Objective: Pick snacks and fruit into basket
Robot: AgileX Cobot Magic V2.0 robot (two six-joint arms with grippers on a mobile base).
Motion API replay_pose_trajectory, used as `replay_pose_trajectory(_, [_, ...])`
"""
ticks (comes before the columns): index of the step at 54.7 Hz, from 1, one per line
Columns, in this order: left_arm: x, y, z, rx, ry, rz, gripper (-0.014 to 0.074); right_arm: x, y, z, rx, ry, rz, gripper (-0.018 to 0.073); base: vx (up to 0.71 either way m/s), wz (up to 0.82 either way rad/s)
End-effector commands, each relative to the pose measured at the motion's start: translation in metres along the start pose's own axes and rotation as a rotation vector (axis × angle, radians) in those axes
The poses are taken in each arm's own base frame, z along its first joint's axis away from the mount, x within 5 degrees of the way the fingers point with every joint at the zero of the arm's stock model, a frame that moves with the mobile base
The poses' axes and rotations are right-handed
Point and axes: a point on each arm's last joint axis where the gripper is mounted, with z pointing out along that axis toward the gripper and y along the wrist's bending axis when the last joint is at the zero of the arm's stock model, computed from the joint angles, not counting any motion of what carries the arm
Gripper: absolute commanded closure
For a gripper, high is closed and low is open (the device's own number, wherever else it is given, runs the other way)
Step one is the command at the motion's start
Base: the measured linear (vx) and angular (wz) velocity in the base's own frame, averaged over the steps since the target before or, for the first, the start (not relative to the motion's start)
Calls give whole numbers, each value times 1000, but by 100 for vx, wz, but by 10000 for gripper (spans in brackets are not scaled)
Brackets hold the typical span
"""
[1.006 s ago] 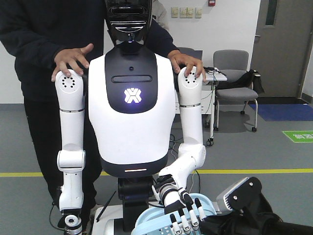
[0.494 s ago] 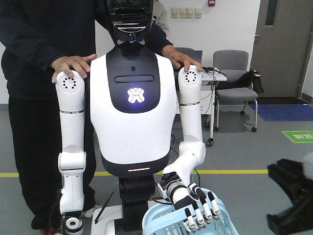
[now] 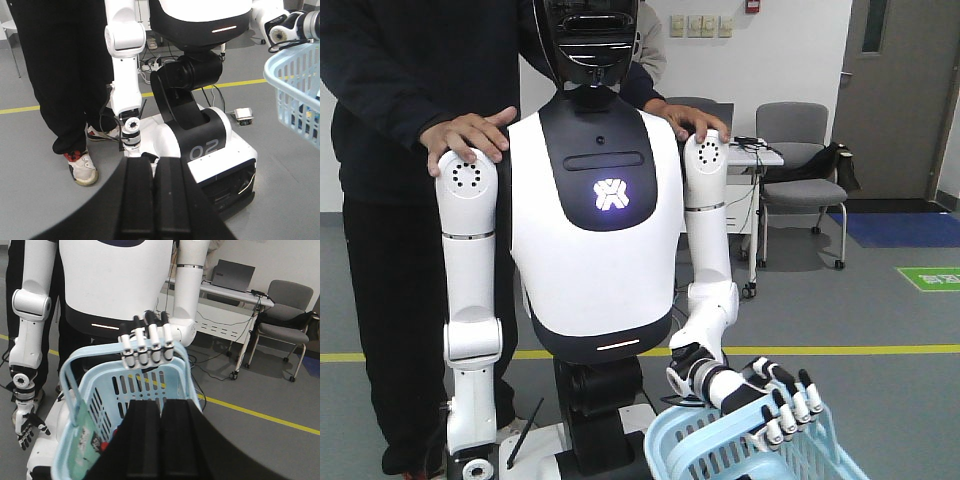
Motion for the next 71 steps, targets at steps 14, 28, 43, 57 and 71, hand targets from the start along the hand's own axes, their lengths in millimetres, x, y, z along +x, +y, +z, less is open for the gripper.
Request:
replay_pose_trajectory(14, [-5,0,0,-1,-77,-11,602,12,2,-12,28,-143,-28,572,0,0])
replay_pose_trajectory(28, [-5,0,0,-1,-77,-11,602,21,5,-11,-6,-38,7,572,0,0])
replay_pose_trajectory(43, [-5,0,0,-1,-77,-11,602,28,5,-13,-7,31,85,572,0,0])
replay_pose_trajectory(57, [-5,0,0,-1,-77,-11,602,28,-5,-29,188,-46,103,572,0,0])
replay_pose_trajectory(71, [-5,0,0,-1,-77,-11,602,32,-5,-28,201,2,117,572,0,0])
